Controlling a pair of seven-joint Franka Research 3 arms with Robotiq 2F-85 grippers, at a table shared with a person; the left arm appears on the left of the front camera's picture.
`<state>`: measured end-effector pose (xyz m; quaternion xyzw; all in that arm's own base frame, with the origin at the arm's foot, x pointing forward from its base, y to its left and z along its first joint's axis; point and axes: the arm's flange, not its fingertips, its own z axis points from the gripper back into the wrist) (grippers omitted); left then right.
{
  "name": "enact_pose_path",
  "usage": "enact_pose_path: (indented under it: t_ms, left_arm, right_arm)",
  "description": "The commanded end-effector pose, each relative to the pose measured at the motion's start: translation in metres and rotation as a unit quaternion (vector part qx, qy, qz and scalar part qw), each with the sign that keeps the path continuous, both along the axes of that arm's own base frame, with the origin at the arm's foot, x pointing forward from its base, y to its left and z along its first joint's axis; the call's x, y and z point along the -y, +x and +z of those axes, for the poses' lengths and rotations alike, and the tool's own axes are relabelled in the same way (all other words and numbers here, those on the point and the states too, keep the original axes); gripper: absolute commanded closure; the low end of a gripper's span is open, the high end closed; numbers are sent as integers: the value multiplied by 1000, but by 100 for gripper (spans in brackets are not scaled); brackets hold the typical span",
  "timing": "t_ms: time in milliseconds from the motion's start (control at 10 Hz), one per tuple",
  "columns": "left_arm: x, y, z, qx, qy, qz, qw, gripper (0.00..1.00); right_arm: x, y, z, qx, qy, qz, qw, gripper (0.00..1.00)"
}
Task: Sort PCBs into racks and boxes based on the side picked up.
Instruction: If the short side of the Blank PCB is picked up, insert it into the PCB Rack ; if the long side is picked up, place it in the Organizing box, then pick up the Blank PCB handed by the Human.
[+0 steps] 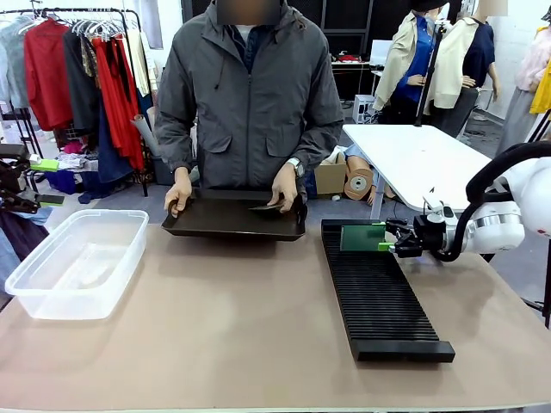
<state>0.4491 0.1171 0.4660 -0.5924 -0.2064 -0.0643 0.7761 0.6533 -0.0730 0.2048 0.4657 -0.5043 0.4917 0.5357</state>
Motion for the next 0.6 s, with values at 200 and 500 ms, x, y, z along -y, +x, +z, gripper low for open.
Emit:
enact_pose_path:
  t_ms: [200,500]
  left_arm:
    - [0,-1,1,-5,0,1,1000,0]
    - [0,-1,1,-5,0,1,1000,0]
  right_arm:
    - [-2,2,3,3,3,-2,1000,0]
    - [-2,2,3,3,3,-2,1000,0]
